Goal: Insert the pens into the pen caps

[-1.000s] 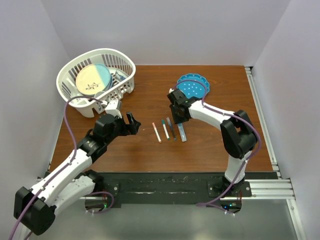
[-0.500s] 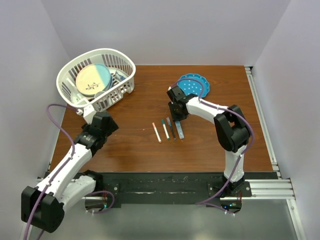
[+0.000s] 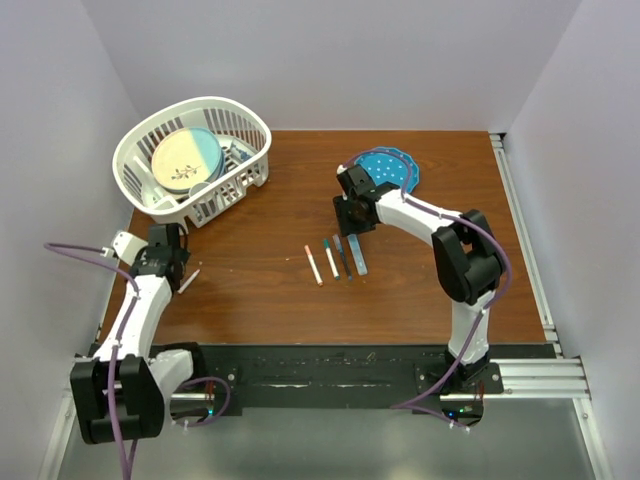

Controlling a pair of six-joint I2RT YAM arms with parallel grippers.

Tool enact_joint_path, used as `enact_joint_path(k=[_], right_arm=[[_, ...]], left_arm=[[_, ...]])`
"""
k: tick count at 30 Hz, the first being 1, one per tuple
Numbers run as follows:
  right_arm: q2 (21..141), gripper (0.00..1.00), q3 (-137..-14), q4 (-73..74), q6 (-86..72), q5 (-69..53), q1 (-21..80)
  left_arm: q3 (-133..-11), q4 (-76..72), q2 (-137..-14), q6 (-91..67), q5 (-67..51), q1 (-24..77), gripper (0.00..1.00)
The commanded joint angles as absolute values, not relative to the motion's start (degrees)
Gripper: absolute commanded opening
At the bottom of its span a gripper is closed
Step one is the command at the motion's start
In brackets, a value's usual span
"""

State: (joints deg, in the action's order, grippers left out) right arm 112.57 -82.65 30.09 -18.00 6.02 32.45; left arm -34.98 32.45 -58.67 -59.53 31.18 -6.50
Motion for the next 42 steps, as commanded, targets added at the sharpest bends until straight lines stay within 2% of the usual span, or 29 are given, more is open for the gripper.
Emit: enact_joint_path(k=[1, 6, 13, 23, 32, 42], right_arm=[[103.99, 0.49, -81.74, 27.16, -17.14, 3.96, 32.26], [99.07, 0.49, -80.07, 26.98, -16.79, 4.31, 32.26], [93.52, 0.49, -78.31, 26.72, -16.26, 5.97, 32.34], [91.23, 0.50, -76.99, 26.28, -16.70, 5.89, 32.34], [90.97, 0.50, -76.46, 25.58, -17.05, 4.92, 32.26], [90.62, 0.50, -76.38, 26.01, -16.52, 5.80, 32.26]], left_arm=[[-34.45, 31.12, -63.10, -60.12, 30.86, -12.72, 0.76], [-31.21, 29.44, -67.85, -61.78, 24.00, -16.17, 0.71], [-28.39, 28.04, -66.62, -62.40, 21.89, -16.26, 0.70], [-23.73, 23.03, -64.34, -59.24, 9.94, -16.08, 0.64], [-22.06, 23.12, -61.00, -59.41, 6.94, -14.24, 0.64], [-24.43, 21.97, -63.10, -60.73, 8.96, -5.73, 0.61]])
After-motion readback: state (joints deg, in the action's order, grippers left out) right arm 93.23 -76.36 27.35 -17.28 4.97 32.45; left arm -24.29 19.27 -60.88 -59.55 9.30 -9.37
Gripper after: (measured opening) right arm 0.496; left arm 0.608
